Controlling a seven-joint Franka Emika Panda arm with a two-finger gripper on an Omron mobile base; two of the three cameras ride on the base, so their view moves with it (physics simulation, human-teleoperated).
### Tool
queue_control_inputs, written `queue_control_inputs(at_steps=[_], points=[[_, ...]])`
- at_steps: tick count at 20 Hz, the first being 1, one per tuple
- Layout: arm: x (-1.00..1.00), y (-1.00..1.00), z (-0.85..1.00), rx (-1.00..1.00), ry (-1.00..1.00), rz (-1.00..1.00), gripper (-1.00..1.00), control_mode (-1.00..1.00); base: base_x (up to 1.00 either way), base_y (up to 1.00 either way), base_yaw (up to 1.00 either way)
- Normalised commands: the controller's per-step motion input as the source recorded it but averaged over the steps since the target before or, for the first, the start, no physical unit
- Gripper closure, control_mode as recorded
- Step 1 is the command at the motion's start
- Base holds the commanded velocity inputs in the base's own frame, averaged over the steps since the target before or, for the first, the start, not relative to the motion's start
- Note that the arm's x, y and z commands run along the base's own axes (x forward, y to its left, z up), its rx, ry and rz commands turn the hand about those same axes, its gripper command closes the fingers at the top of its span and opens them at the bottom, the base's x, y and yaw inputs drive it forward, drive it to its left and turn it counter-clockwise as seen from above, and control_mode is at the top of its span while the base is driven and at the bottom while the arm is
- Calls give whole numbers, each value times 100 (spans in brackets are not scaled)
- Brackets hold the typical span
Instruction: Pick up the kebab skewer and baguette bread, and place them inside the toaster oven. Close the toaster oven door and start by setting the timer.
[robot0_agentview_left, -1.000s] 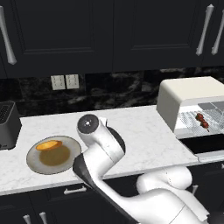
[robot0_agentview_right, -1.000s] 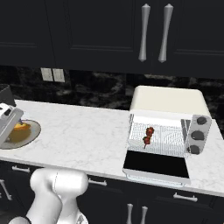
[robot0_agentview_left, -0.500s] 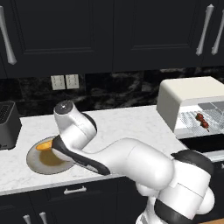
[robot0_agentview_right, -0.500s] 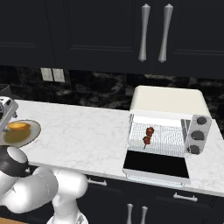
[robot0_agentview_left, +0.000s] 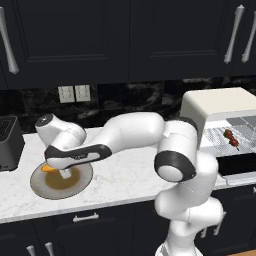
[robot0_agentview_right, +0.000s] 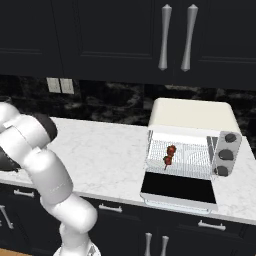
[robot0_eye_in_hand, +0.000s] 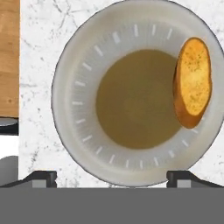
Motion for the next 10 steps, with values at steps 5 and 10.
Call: queue_control_inputs(at_steps=[5, 10], points=[[9, 2, -19, -17, 10, 7, -100, -100, 0, 0, 0], [0, 9, -20, -7, 5, 4, -100, -100, 0, 0, 0]])
